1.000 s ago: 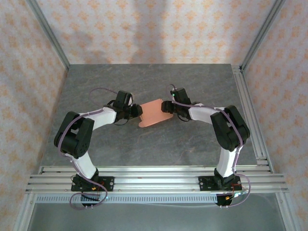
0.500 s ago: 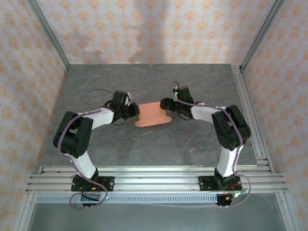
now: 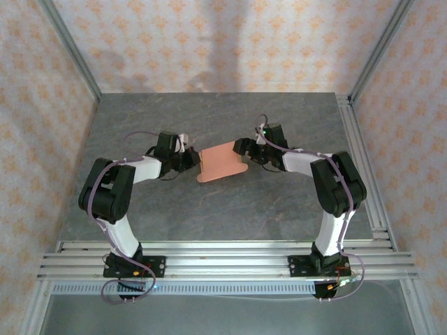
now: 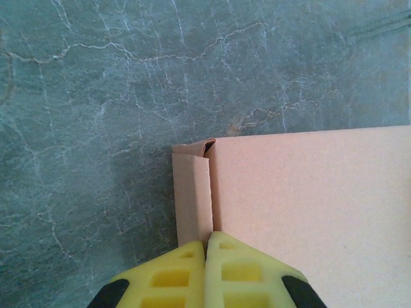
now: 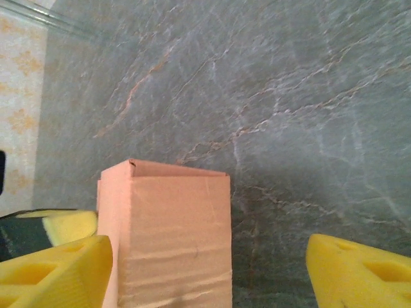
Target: Fold the paper box
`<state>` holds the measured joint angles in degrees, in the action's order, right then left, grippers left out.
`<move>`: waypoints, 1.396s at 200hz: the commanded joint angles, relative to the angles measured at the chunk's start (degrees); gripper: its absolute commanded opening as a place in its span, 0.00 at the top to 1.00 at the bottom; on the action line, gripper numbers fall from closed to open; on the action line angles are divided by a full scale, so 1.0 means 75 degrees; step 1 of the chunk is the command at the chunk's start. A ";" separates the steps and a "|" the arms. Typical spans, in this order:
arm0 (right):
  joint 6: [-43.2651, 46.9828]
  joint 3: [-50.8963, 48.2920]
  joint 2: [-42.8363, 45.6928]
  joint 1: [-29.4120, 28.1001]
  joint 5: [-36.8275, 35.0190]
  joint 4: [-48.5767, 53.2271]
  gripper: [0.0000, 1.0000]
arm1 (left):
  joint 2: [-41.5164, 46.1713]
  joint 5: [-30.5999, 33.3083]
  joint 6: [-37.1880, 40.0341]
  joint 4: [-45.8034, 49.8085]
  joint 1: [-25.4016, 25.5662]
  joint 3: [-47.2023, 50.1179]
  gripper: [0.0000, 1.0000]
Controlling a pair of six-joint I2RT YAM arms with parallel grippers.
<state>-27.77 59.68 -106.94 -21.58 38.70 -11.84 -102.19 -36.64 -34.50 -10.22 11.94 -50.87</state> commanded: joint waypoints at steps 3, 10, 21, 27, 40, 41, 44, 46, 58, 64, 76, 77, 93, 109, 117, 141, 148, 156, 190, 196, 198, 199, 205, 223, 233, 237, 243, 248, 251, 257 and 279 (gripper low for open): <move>-0.0426 0.0080 -0.0302 0.0008 0.0903 -0.0283 0.26 | -0.0188 -0.0037 0.0023 0.0177 -0.0055 0.0178 0.96; -0.0532 0.0073 -0.0329 0.0016 0.1078 -0.0409 0.28 | -0.0182 -0.0025 0.0041 0.0205 -0.0063 0.0185 0.96; -0.0739 0.0004 -0.0334 0.0017 0.1257 -0.0729 0.31 | -0.0190 0.0006 0.0074 0.0238 -0.0067 0.0175 0.96; -0.0822 -0.0032 -0.0327 0.0011 0.1328 -0.0886 0.33 | -0.0203 0.0021 0.0076 0.0238 -0.0064 0.0170 0.96; -0.0940 -0.0036 -0.0278 0.0028 0.1418 -0.1009 0.38 | -0.0254 0.0025 0.0072 0.0235 -0.0072 0.0149 0.95; -0.0945 -0.0036 -0.0276 0.0029 0.1422 -0.1004 0.39 | -0.0258 0.0024 0.0069 0.0236 -0.0076 0.0144 0.95; -0.0961 -0.0030 -0.0252 0.0030 0.1436 -0.1021 0.40 | -0.0262 0.0023 0.0076 0.0237 -0.0080 0.0130 0.95; -0.0961 -0.0031 -0.0244 0.0030 0.1446 -0.1038 0.40 | -0.0270 0.0023 0.0074 0.0237 -0.0081 0.0128 0.95; -0.1075 -0.0041 -0.0182 0.0029 0.1474 -0.1142 0.44 | -0.0311 0.0022 0.0110 0.0282 -0.0079 0.0064 0.95; -0.1130 -0.0047 -0.0160 0.0027 0.1495 -0.1190 0.46 | -0.0323 0.0040 0.0127 0.0302 -0.0081 0.0046 0.95; -0.1249 -0.0059 -0.0144 0.0027 0.1545 -0.1274 0.49 | -0.0305 0.0066 0.0181 0.0331 -0.0080 0.0024 0.94; -0.1270 -0.0059 -0.0138 0.0029 0.1550 -0.1284 0.49 | -0.0301 0.0068 0.0175 0.0331 -0.0075 0.0017 0.94; -0.1567 -0.0123 -0.0113 0.0020 0.1655 -0.1626 0.52 | -0.0222 0.0058 0.0187 0.0285 -0.0072 0.0021 0.92; -0.1772 -0.0124 -0.0121 0.0044 0.1685 -0.1779 0.56 | -0.0079 0.0075 0.0202 0.0249 -0.0079 0.0004 0.89; -0.1783 -0.0110 -0.0092 0.0073 0.1635 -0.1734 0.58 | 0.0026 0.0124 0.0259 0.0292 -0.0072 -0.0012 0.86; -0.1777 -0.0106 -0.0032 0.0117 0.1489 -0.1606 0.60 | 0.0483 0.0397 0.0682 0.0486 -0.0065 -0.0008 0.68; -0.1774 -0.0106 -0.0005 0.0133 0.1452 -0.1570 0.61 | 0.0672 0.0480 0.0850 0.0473 -0.0060 0.0043 0.61; -0.1779 -0.0109 0.0009 0.0141 0.1416 -0.1532 0.61 | 0.0910 0.0588 0.1048 0.0429 -0.0047 0.0124 0.53; -0.1883 -0.0072 0.0082 0.0235 0.1368 -0.1458 0.61 | 0.2074 0.1774 0.2374 0.0594 0.0292 0.0427 0.39; -0.1927 -0.0071 0.0103 0.0269 0.1361 -0.1445 0.62 | 0.2273 0.2009 0.2652 0.0671 0.0405 0.0444 0.38; -0.1947 -0.0071 0.0108 0.0274 0.1366 -0.1445 0.62 | 0.2341 0.2083 0.2754 0.0692 0.0454 0.0443 0.38; -0.1946 -0.0071 0.0111 0.0287 0.1367 -0.1451 0.62 | 0.2370 0.2125 0.2804 0.0705 0.0473 0.0449 0.37; -0.1959 -0.0071 0.0144 0.0310 0.1373 -0.1456 0.61 | 0.2565 0.2366 0.3120 0.0790 0.0608 0.0449 0.33; -0.1943 -0.0051 0.0255 0.0410 0.1358 -0.1380 0.61 | 0.3049 0.3347 0.4153 0.0954 0.1195 0.0460 0.26; -0.1923 -0.0006 0.0324 0.0470 0.1388 -0.1275 0.61 | 0.3257 0.3850 0.4770 0.0953 0.1570 0.0508 0.19; -0.1928 0.0018 0.0342 0.0500 0.1391 -0.1243 0.61 | 0.3337 0.4105 0.5006 0.0935 0.1713 0.0538 0.17; -0.1925 0.0042 0.0388 0.0521 0.1409 -0.1203 0.61 | 0.3434 0.4505 0.5356 0.0890 0.1971 0.0586 0.11; -0.1928 0.0057 0.0422 0.0551 0.1429 -0.1188 0.61 | 0.3537 0.4856 0.5621 0.0847 0.2168 0.0642 0.07; -0.1939 0.0067 0.0435 0.0568 0.1435 -0.1164 0.61 | 0.3571 0.5072 0.5771 0.0825 0.2280 0.0667 0.05; -0.1953 0.0080 0.0476 0.0592 0.1457 -0.1144 0.61 | 0.3643 0.5513 0.6028 0.0795 0.2488 0.0705 0.02; -0.2071 0.0093 0.0579 0.0651 0.1590 -0.1273 0.61 | 0.3668 0.6829 0.6886 0.0468 0.3149 0.0877 0.00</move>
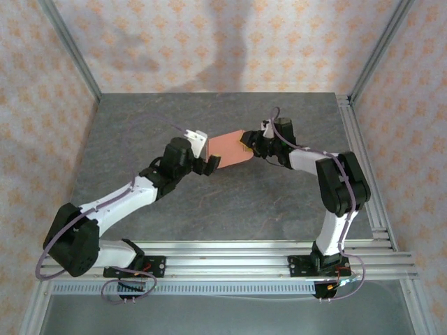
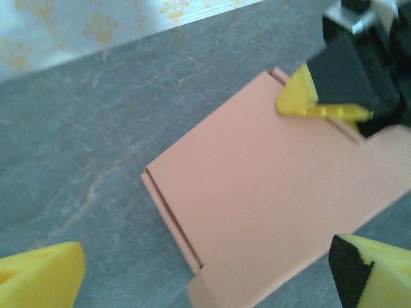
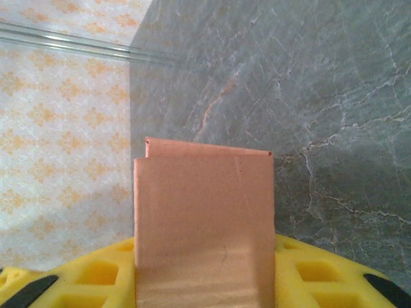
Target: Fold the paper box
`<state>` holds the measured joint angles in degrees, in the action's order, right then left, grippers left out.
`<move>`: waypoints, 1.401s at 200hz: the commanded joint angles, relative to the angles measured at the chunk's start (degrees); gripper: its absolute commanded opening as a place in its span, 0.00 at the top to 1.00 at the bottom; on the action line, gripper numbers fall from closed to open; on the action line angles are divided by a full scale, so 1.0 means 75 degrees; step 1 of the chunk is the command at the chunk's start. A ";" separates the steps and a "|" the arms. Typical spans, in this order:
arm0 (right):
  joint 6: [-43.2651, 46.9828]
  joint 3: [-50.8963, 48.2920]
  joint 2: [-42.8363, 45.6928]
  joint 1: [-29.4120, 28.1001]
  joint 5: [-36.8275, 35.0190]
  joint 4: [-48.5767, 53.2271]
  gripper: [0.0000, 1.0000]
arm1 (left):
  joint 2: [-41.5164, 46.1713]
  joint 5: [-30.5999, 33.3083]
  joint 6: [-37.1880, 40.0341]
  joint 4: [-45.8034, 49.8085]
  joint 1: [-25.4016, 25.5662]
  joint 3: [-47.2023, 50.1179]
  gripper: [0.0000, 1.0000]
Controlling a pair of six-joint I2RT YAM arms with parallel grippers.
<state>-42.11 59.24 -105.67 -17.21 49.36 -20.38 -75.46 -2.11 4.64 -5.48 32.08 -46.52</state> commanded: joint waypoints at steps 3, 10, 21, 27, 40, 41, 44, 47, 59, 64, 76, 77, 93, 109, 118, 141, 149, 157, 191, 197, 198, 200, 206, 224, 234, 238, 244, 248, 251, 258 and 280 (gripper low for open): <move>-0.0189 0.0144 0.0413 0.0068 0.0177 -0.0151 0.61 | 0.0094 0.2411 0.1823 -0.0290 0.0577 0.0358 0.00; -0.0230 0.0139 0.0452 0.0082 0.0196 -0.0174 0.61 | 0.0067 0.2803 0.2139 -0.0549 0.0794 0.0473 0.00; -0.0297 0.0140 0.0473 0.0080 0.0230 -0.0200 0.61 | -0.0031 0.3341 0.2595 -0.0898 0.1111 0.0606 0.00; -0.0327 0.0133 0.0487 0.0094 0.0238 -0.0212 0.61 | -0.0092 0.3604 0.2849 -0.1114 0.1308 0.0682 0.00; -0.0350 0.0162 0.0496 0.0096 0.0261 -0.0222 0.61 | -0.0212 0.4042 0.3336 -0.1424 0.1661 0.0788 0.00; -0.0350 0.0163 0.0495 0.0094 0.0262 -0.0223 0.60 | -0.0226 0.4077 0.3357 -0.1431 0.1686 0.0789 0.00; -0.0358 0.0174 0.0495 0.0095 0.0268 -0.0218 0.60 | -0.0265 0.4192 0.3420 -0.1472 0.1758 0.0799 0.00; -0.0357 0.0184 0.0489 0.0092 0.0273 -0.0213 0.60 | -0.0311 0.4295 0.3488 -0.1502 0.1823 0.0808 0.00; -0.0386 0.0227 0.0452 0.0104 0.0285 -0.0187 0.60 | -0.0526 0.4607 0.3771 -0.1736 0.2046 0.0886 0.00; -0.0420 0.0241 0.0443 0.0110 0.0303 -0.0199 0.60 | -0.0644 0.4721 0.3915 -0.1882 0.2129 0.0946 0.00; -0.0561 0.0251 0.0418 0.0103 0.0360 -0.0295 0.60 | -0.0936 0.5069 0.4269 -0.2365 0.2289 0.1083 0.00; -0.0573 0.0260 0.0421 0.0109 0.0363 -0.0306 0.60 | -0.0957 0.5101 0.4297 -0.2411 0.2299 0.1082 0.00; -0.0773 0.0264 0.0414 0.0105 0.0442 -0.0450 0.61 | -0.1353 0.5600 0.4624 -0.3096 0.2382 0.1162 0.00; -0.0916 0.0240 0.0445 0.0112 0.0493 -0.0534 0.61 | -0.1715 0.5926 0.4935 -0.3957 0.2392 0.1274 0.00; -0.0979 0.0222 0.0475 0.0104 0.0533 -0.0553 0.61 | -0.1932 0.6076 0.5139 -0.4398 0.2396 0.1319 0.00; -0.1189 0.0147 0.0550 0.0107 0.0732 -0.0550 0.61 | -0.2388 0.6333 0.5608 -0.5338 0.2392 0.1375 0.01; -0.1237 0.0117 0.0597 0.0110 0.0779 -0.0531 0.61 | -0.2500 0.6374 0.5718 -0.5539 0.2391 0.1375 0.01; -0.1286 0.0077 0.0634 0.0107 0.0836 -0.0484 0.61 | -0.2592 0.6387 0.5805 -0.5667 0.2392 0.1358 0.02; -0.1617 -0.0023 0.0696 0.0105 0.1196 -0.0497 0.62 | -0.2853 0.6544 0.5974 -0.5879 0.2392 0.1217 0.06; -0.1677 -0.0055 0.0727 0.0110 0.1222 -0.0505 0.62 | -0.2901 0.6631 0.6000 -0.5921 0.2380 0.1182 0.06; -0.1688 -0.0063 0.0734 0.0107 0.1228 -0.0505 0.62 | -0.2906 0.6649 0.6007 -0.5935 0.2380 0.1179 0.06; -0.1701 -0.0075 0.0737 0.0104 0.1239 -0.0505 0.63 | -0.2928 0.6672 0.6024 -0.5970 0.2380 0.1182 0.06; -0.1731 -0.0111 0.0769 0.0104 0.1250 -0.0516 0.63 | -0.2964 0.6707 0.6062 -0.6076 0.2385 0.1197 0.07; -0.1735 -0.0250 0.0891 0.0105 0.1279 -0.0467 0.63 | -0.3010 0.6679 0.6050 -0.6019 0.2368 0.1177 0.15; -0.1725 -0.0319 0.0948 0.0108 0.1271 -0.0435 0.63 | -0.3016 0.6646 0.6066 -0.6011 0.2371 0.1189 0.20; -0.1722 -0.0354 0.0967 0.0113 0.1272 -0.0435 0.63 | -0.3011 0.6645 0.6050 -0.6019 0.2367 0.1191 0.23; -0.1740 -0.0399 0.0993 0.0113 0.1291 -0.0435 0.63 | -0.3005 0.6647 0.6049 -0.6016 0.2362 0.1187 0.26; -0.1735 -0.0431 0.1009 0.0113 0.1282 -0.0435 0.63 | -0.3000 0.6651 0.6056 -0.6013 0.2365 0.1179 0.29; -0.1744 -0.0448 0.1016 0.0105 0.1284 -0.0435 0.63 | -0.3000 0.6638 0.6050 -0.6006 0.2362 0.1176 0.31; -0.1755 -0.0502 0.1048 0.0108 0.1300 -0.0441 0.63 | -0.2976 0.6636 0.6046 -0.5984 0.2358 0.1182 0.33; -0.1745 -0.0632 0.1149 0.0107 0.1289 -0.0447 0.63 | -0.2930 0.6566 0.6002 -0.5889 0.2368 0.1149 0.38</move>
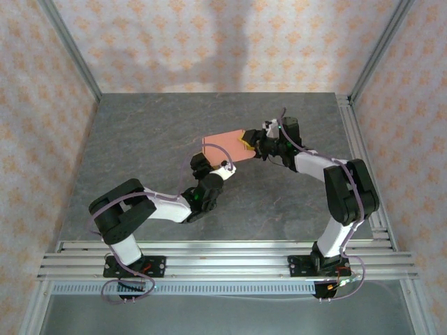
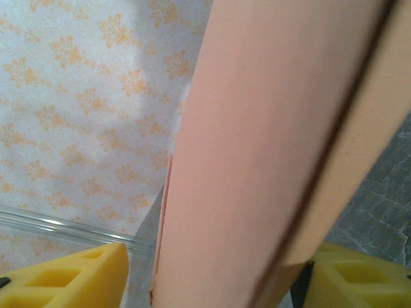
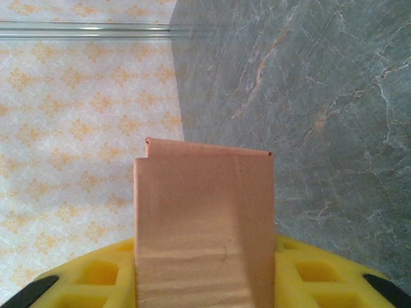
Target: Fold the paper box
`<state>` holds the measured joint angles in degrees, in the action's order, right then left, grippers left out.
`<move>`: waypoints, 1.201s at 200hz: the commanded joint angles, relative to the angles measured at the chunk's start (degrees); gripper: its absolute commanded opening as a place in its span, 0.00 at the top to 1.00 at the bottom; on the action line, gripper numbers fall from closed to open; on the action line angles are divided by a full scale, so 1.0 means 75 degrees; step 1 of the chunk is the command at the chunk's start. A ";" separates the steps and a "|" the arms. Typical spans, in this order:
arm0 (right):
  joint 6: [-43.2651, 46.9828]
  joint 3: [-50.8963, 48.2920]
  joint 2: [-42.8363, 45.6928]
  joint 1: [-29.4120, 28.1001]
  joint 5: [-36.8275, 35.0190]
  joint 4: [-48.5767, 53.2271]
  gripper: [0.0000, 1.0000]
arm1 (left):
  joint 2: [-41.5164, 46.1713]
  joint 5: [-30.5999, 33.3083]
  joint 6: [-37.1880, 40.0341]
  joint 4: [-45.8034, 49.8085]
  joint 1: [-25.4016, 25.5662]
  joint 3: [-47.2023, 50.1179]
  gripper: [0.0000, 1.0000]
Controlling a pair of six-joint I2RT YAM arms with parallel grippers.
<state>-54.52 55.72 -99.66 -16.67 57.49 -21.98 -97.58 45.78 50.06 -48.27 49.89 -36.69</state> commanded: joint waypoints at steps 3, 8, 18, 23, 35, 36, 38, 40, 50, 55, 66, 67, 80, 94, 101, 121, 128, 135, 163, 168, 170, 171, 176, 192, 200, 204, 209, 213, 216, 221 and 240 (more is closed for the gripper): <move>-0.0080 -0.0174 0.0353 0.0033 0.0210 -0.0228 0.63 | 0.0025 0.0169 -0.0061 -0.0155 -0.0007 -0.0170 0.40; -0.0059 -0.0193 0.0371 0.0034 0.0219 -0.0222 0.63 | 0.0026 0.0155 -0.0074 -0.0112 -0.0006 -0.0189 0.42; -0.0033 -0.0220 0.0396 0.0031 0.0202 -0.0212 0.63 | 0.0034 0.0145 -0.0081 -0.0044 -0.0010 -0.0223 0.47; -0.0014 -0.0223 0.0400 0.0035 0.0202 -0.0195 0.63 | 0.0039 0.0144 -0.0091 -0.0036 -0.0007 -0.0228 0.48; 0.0011 -0.0229 0.0403 0.0032 0.0175 -0.0175 0.62 | 0.0066 0.0148 -0.0118 -0.0010 0.0002 -0.0216 0.50; 0.0014 -0.0232 0.0400 0.0031 0.0174 -0.0175 0.62 | 0.0070 0.0145 -0.0121 -0.0004 -0.0003 -0.0217 0.51; 0.0015 -0.0234 0.0401 0.0034 0.0162 -0.0175 0.62 | 0.0069 0.0134 -0.0124 0.0001 -0.0006 -0.0218 0.51; 0.0007 -0.0234 0.0401 0.0034 0.0150 -0.0175 0.62 | 0.0075 0.0131 -0.0124 0.0008 -0.0007 -0.0218 0.51; 0.0004 -0.0235 0.0397 0.0034 0.0114 -0.0175 0.61 | 0.0109 0.0116 -0.0147 0.0030 -0.0007 -0.0196 0.52; 0.0009 -0.0246 0.0400 0.0037 0.0086 -0.0175 0.60 | 0.0130 0.0101 -0.0167 0.0085 -0.0007 -0.0194 0.53; 0.0039 -0.0257 0.0430 0.0031 0.0022 -0.0175 0.58 | 0.0189 0.0075 -0.0245 0.0212 -0.0003 -0.0204 0.58; 0.0045 -0.0257 0.0431 0.0031 0.0022 -0.0181 0.57 | 0.0201 0.0068 -0.0249 0.0224 -0.0005 -0.0205 0.58; 0.0103 -0.0258 0.0445 0.0034 -0.0056 -0.0219 0.52 | 0.0283 -0.0007 -0.0400 0.0459 -0.0006 -0.0206 0.61; 0.0132 -0.0362 0.0458 0.0031 -0.0226 -0.0485 0.43 | 0.0358 -0.0072 -0.0605 0.0584 -0.0029 -0.0165 0.62; 0.0149 -0.0402 0.0459 0.0047 -0.0291 -0.0601 0.36 | 0.0376 -0.0103 -0.0700 0.0672 -0.0028 -0.0149 0.61; 0.0356 -0.0485 0.0496 0.0098 -0.0471 -0.0609 0.22 | 0.0467 -0.0270 -0.1047 0.1272 -0.0063 -0.0216 0.62; 0.0459 -0.0523 0.0532 0.0138 -0.0585 -0.0584 0.20 | 0.0530 -0.0414 -0.1264 0.1686 -0.0086 -0.0285 0.62; 0.0559 -0.0545 0.0581 0.0201 -0.0722 -0.0493 0.18 | 0.0611 -0.0569 -0.1502 0.2036 -0.0117 -0.0350 0.62; 0.0885 -0.0861 0.0947 0.0632 -0.1309 -0.0296 0.15 | 0.1146 -0.1575 -0.2483 0.3963 -0.0329 -0.0711 0.61; 0.0972 -0.0923 0.1030 0.0721 -0.1377 -0.0265 0.15 | 0.1267 -0.1832 -0.2658 0.4351 -0.0403 -0.0781 0.62; 0.1002 -0.0949 0.1068 0.0769 -0.1403 -0.0245 0.15 | 0.1315 -0.1924 -0.2726 0.4485 -0.0434 -0.0813 0.62; 0.1024 -0.0955 0.1084 0.0786 -0.1412 -0.0233 0.15 | 0.1339 -0.1958 -0.2773 0.4552 -0.0449 -0.0820 0.62; 0.1130 -0.1002 0.1180 0.0872 -0.1460 -0.0152 0.15 | 0.1466 -0.2297 -0.2968 0.4911 -0.0544 -0.0889 0.62; 0.1647 -0.1055 0.1536 0.1113 -0.1614 0.0340 0.15 | 0.1842 -0.3544 -0.3662 0.6187 -0.0927 -0.1249 0.61; 0.1988 -0.1046 0.1755 0.1212 -0.1726 0.0684 0.15 | 0.1990 -0.4342 -0.3920 0.6776 -0.1140 -0.1424 0.61; 0.2166 -0.1052 0.1868 0.1240 -0.1782 0.0828 0.15 | 0.2039 -0.4662 -0.4045 0.7084 -0.1235 -0.1524 0.61; 0.2386 -0.1055 0.2017 0.1265 -0.1850 0.1012 0.15 | 0.2053 -0.5057 -0.4153 0.7430 -0.1311 -0.1650 0.61; 0.2573 -0.1058 0.2143 0.1289 -0.1910 0.1155 0.15 | 0.2070 -0.5306 -0.4197 0.7688 -0.1372 -0.1743 0.61; 0.2723 -0.1055 0.2234 0.1304 -0.1953 0.1257 0.15 | 0.2062 -0.5483 -0.4208 0.7876 -0.1394 -0.1821 0.61; 0.2979 -0.1038 0.2380 0.1314 -0.2024 0.1464 0.15 | 0.2045 -0.5681 -0.4210 0.8179 -0.1430 -0.1949 0.61; 0.4078 -0.0798 0.2864 0.1318 -0.2383 0.2476 0.15 | 0.1860 -0.6255 -0.4182 0.9064 -0.1535 -0.2432 0.61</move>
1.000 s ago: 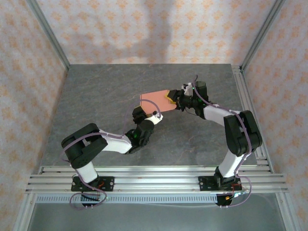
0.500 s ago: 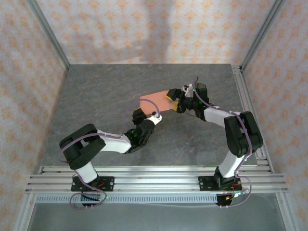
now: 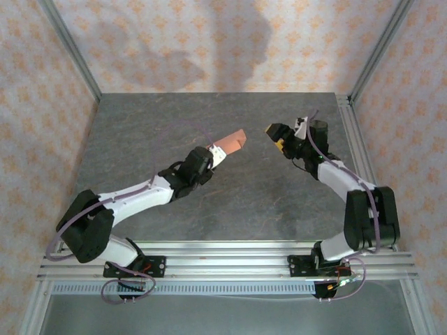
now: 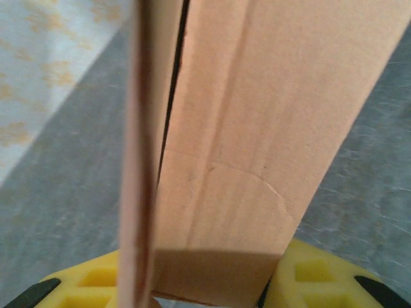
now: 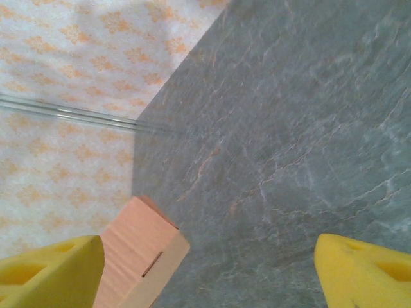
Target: Fold the paper box
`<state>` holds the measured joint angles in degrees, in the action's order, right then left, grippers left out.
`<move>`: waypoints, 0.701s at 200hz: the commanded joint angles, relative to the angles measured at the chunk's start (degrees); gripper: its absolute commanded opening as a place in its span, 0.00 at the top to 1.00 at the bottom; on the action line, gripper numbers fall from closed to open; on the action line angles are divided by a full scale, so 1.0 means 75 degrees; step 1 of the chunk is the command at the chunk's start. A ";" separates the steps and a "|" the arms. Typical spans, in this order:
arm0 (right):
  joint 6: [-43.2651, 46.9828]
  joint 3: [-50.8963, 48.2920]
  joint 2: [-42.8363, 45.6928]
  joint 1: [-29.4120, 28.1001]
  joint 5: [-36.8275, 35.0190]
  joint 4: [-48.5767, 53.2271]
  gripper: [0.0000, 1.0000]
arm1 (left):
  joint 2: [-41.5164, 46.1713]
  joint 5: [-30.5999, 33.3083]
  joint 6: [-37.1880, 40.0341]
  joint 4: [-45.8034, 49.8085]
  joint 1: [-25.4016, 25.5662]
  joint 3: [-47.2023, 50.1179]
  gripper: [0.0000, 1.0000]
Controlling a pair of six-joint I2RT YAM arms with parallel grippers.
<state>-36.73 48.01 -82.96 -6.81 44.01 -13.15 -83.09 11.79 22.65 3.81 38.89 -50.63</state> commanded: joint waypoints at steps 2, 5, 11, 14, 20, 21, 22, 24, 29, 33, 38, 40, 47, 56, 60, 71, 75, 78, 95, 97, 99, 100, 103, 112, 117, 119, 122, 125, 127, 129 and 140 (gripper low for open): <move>0.1814 0.0273 0.0680 0.0005 -0.0636 0.1434 0.15 | -0.0108 -0.1747 -0.0540 0.2211 -0.0084 -0.0635 0.61; 0.1950 0.0332 0.0733 0.0005 -0.0708 0.1611 0.15 | -0.0158 -0.1836 -0.0537 0.2342 -0.0118 -0.0732 0.61; 0.2248 0.0445 0.0840 0.0005 -0.0858 0.1896 0.15 | -0.0275 -0.2094 -0.0543 0.2624 -0.0191 -0.0919 0.61; 0.2375 0.0488 0.0893 0.0004 -0.0926 0.2017 0.15 | -0.0337 -0.2234 -0.0546 0.2763 -0.0233 -0.1041 0.61; 0.2626 0.0554 0.0997 0.0005 -0.1010 0.2208 0.15 | -0.0463 -0.2501 -0.0557 0.3023 -0.0308 -0.1259 0.61; 0.2660 0.0563 0.1014 0.0005 -0.1025 0.2238 0.15 | -0.0487 -0.2552 -0.0552 0.3073 -0.0321 -0.1297 0.61; 0.2706 0.0573 0.1022 0.0005 -0.1032 0.2259 0.15 | -0.0511 -0.2601 -0.0550 0.3122 -0.0334 -0.1345 0.61; 0.2785 0.0589 0.1054 0.0005 -0.1050 0.2287 0.15 | -0.0561 -0.2682 -0.0540 0.3223 -0.0349 -0.1423 0.61; 0.2989 0.0639 0.1143 0.0006 -0.1098 0.2417 0.15 | -0.0680 -0.2809 -0.0511 0.3455 -0.0378 -0.1604 0.61; 0.3167 0.0673 0.1211 0.0005 -0.1110 0.2499 0.15 | -0.0769 -0.2887 -0.0480 0.3625 -0.0391 -0.1731 0.61; 0.3404 0.0724 0.1289 0.0008 -0.1113 0.2622 0.15 | -0.0875 -0.2986 -0.0399 0.3851 -0.0398 -0.1898 0.61; 0.3507 0.0744 0.1323 0.0006 -0.1117 0.2670 0.15 | -0.0913 -0.3019 -0.0361 0.3942 -0.0403 -0.1942 0.61; 0.3861 0.0837 0.1409 0.0005 -0.1078 0.2874 0.15 | -0.1034 -0.3003 -0.0283 0.4223 -0.0415 -0.2155 0.61; 0.4292 0.0969 0.1531 0.0005 -0.0999 0.3128 0.15 | -0.1148 -0.3036 -0.0167 0.4572 -0.0448 -0.2380 0.61; 0.4469 0.1017 0.1572 0.0005 -0.0968 0.3240 0.15 | -0.1189 -0.3054 -0.0121 0.4726 -0.0462 -0.2464 0.61; 0.4935 0.1141 0.1681 -0.0003 -0.0838 0.3531 0.16 | -0.1267 -0.3113 0.0020 0.5037 -0.0508 -0.2652 0.61; 0.5115 0.1197 0.1707 -0.0012 -0.0796 0.3662 0.16 | -0.1292 -0.3163 0.0076 0.5147 -0.0519 -0.2742 0.61; 0.5253 0.1231 0.1738 -0.0022 -0.0765 0.3764 0.16 | -0.1319 -0.3201 0.0126 0.5246 -0.0532 -0.2801 0.61; 0.5973 0.1461 0.1818 -0.0156 -0.0816 0.4335 0.16 | -0.1513 -0.3247 0.0321 0.5906 -0.0574 -0.3209 0.61; 0.6063 0.1482 0.1816 -0.0178 -0.0834 0.4397 0.16 | -0.1529 -0.3256 0.0343 0.5988 -0.0579 -0.3257 0.61; 0.6156 0.1508 0.1815 -0.0213 -0.0845 0.4470 0.17 | -0.1571 -0.3274 0.0363 0.6064 -0.0580 -0.3304 0.61; 0.6194 0.1514 0.1815 -0.0227 -0.0854 0.4506 0.17 | -0.1580 -0.3278 0.0376 0.6106 -0.0580 -0.3321 0.61; 0.6344 0.1555 0.1819 -0.0278 -0.0879 0.4599 0.17 | -0.1625 -0.3274 0.0403 0.6208 -0.0586 -0.3387 0.61; 0.6825 0.1672 0.1779 -0.0482 -0.0959 0.4932 0.18 | -0.1748 -0.3269 0.0462 0.6469 -0.0612 -0.3553 0.60; 0.7009 0.1730 0.1764 -0.0591 -0.1011 0.5084 0.18 | -0.1806 -0.3277 0.0503 0.6596 -0.0624 -0.3636 0.60; 0.7110 0.1763 0.1752 -0.0651 -0.1024 0.5155 0.18 | -0.1840 -0.3279 0.0512 0.6646 -0.0630 -0.3671 0.60; 0.7321 0.1800 0.1714 -0.0759 -0.1052 0.5276 0.18 | -0.1865 -0.3283 0.0523 0.6717 -0.0629 -0.3719 0.60; 0.7462 0.1827 0.1697 -0.0840 -0.1062 0.5347 0.19 | -0.1905 -0.3292 0.0538 0.6771 -0.0636 -0.3753 0.60; 0.7537 0.1840 0.1680 -0.0894 -0.1077 0.5382 0.19 | -0.1938 -0.3288 0.0550 0.6810 -0.0638 -0.3782 0.60; 0.7611 0.1847 0.1670 -0.0955 -0.1093 0.5408 0.19 | -0.1964 -0.3284 0.0553 0.6829 -0.0639 -0.3807 0.60; 0.7707 0.1826 0.1573 -0.1194 -0.1200 0.5317 0.21 | -0.2143 -0.3297 0.0571 0.7007 -0.0638 -0.3959 0.59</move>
<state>10.87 59.88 -70.54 -11.97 36.86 21.15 -96.86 -11.79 24.73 48.18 34.72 -77.34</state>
